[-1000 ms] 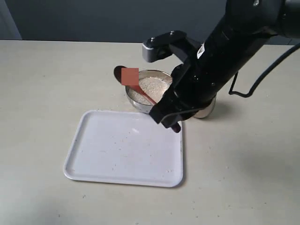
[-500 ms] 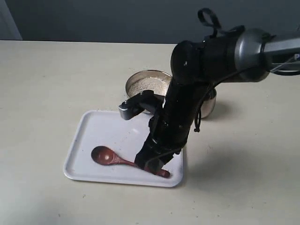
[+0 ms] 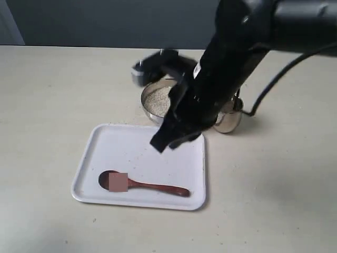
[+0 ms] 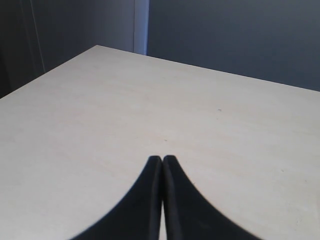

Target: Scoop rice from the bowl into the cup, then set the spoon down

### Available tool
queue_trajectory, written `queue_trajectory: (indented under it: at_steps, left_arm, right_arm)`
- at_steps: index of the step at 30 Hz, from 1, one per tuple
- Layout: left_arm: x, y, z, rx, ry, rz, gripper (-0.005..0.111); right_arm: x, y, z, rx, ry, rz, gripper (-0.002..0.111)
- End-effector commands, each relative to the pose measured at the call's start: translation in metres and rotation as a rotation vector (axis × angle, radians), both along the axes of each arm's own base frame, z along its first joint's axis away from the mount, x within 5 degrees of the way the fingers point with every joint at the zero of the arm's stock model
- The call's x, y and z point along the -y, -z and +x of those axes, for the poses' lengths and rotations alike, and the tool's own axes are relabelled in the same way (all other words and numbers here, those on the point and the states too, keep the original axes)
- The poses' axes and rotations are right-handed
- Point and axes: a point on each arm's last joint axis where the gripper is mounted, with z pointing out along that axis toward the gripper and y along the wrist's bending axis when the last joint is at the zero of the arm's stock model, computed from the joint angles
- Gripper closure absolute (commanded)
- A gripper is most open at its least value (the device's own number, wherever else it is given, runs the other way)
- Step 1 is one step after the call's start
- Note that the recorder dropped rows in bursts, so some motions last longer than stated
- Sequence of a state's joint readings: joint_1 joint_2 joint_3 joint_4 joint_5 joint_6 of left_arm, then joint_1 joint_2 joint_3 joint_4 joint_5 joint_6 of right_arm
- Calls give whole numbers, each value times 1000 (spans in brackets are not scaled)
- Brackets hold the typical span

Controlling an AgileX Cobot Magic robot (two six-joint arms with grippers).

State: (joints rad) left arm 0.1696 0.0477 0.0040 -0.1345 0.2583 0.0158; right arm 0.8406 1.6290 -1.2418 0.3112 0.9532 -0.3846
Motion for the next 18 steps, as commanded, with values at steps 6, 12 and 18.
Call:
queue_trajectory:
  at_steps: [6,12,18]
  left_arm:
    - [0,-2,0,10,3,-4,106]
    - [0,-2,0,10,3,-4,106]
    - [0,-2,0,11,3,-6,106]
  right_arm:
    - [81,-86,-50,432,314,522,109]
    - [122,-35,-79,582,316,573,109]
    - [138,3,-94,488,305,434,109]
